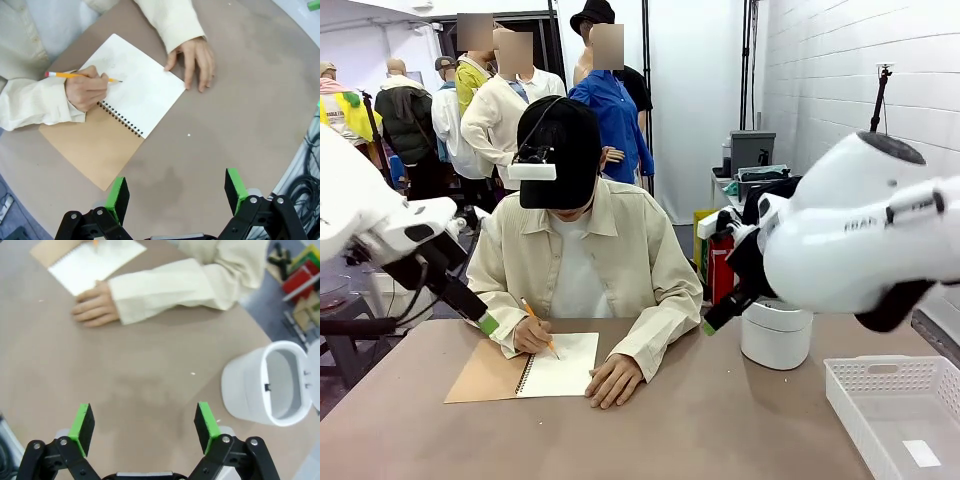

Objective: Sort the paper based on its condition.
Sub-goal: If a person hands you a paper, place it in the Organizing basket , and if it's crumpled, put it in the Trash can.

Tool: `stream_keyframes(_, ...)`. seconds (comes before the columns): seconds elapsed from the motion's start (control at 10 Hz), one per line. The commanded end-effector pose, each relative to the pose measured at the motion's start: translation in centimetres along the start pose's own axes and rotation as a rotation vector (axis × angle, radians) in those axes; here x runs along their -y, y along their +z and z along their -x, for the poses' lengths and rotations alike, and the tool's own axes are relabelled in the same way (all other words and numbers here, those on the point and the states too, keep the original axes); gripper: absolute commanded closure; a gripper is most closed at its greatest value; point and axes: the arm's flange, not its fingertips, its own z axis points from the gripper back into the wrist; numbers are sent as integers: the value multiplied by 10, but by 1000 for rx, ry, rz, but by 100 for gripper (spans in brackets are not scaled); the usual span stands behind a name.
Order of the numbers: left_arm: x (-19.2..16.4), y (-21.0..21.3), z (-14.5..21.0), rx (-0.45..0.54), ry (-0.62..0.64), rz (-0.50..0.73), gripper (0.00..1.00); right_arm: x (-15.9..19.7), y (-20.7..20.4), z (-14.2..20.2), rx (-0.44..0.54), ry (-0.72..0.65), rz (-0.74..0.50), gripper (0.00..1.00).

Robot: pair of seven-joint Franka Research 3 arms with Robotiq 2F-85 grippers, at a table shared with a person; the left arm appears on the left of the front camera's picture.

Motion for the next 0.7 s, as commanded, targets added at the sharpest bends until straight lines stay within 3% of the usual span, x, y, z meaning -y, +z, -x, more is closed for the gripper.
stream_keyframes(0.0, -1, 36, -4, 45, -42, 56, 0, 10, 20, -17, -20, 17, -14, 0)
stream_keyframes(0.4, 8, 105, -10, 115, -110, 87, 0, -8, 83, -58, 28, 75, -84, 0)
stream_keyframes(0.6, 0, 131, -7, 113, -103, 5, 0, 5, 116, -69, 80, 62, -99, 0)
